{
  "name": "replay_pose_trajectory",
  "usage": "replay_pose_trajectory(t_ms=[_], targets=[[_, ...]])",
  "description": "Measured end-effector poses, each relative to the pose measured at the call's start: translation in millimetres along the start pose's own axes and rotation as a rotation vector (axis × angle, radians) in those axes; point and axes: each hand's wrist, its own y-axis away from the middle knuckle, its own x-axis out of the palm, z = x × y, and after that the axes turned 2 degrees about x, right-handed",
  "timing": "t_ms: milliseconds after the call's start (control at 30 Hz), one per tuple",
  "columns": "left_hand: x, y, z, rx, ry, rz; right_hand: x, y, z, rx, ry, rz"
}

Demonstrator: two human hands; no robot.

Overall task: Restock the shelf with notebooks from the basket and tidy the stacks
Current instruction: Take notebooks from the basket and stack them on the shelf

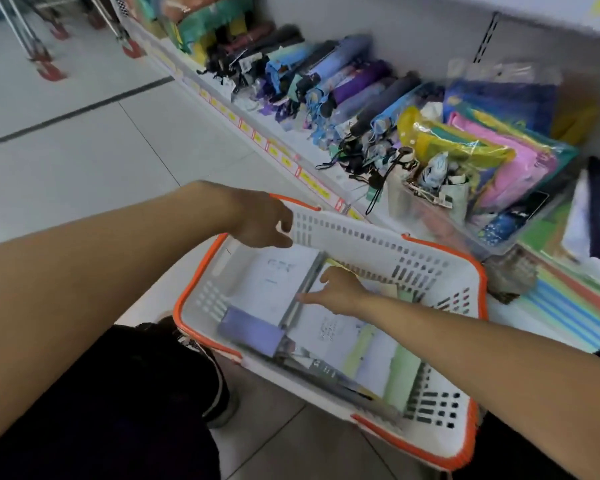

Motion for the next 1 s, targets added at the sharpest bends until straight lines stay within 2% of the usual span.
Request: replay_pose_trajectory(t_ms=[67, 167, 300, 367, 433, 533, 667, 800, 1000], targets=[[-2.4, -5.6, 3.4, 0.0, -0.051, 0.005, 16.3, -8.1, 20.5, 0.101, -0.266, -0.063], [-2.4, -11.4, 14.9, -0.026, -0.072, 0.214, 40.9, -23.0, 32.3, 0.303, -0.469, -0.07], [-10.2, -11.8, 32.3, -0.025, 0.001, 0.145, 69.2, -37.4, 18.5, 0.265, -0.334, -0.175], [-7.7, -12.5, 39.1, -0.037, -0.014, 0.114, 71.8, -40.3, 13.2, 0.282, -0.375, -0.218], [-0.6, -11.0, 43.9, -0.044, -0.013, 0.143, 71.3, -42.3, 13.4, 0.311, -0.416, -0.226], [9.8, -7.1, 48.0, -0.069, 0.016, 0.201, 72.6, -42.2, 14.9, 0.284, -0.338, -0.231], [7.2, 3.0, 46.7, -0.093, 0.014, 0.185, 73.9, -37.0, 11.9, 0.267, -0.33, -0.247], [-8.5, 12.7, 33.4, -0.062, 0.055, 0.127, 81.8, -31.8, 14.7, 0.284, -0.469, -0.281], [-12.1, -6.4, 31.7, -0.037, 0.189, -0.027, 88.9, -38.0, 13.6, 0.307, -0.51, -0.301]])
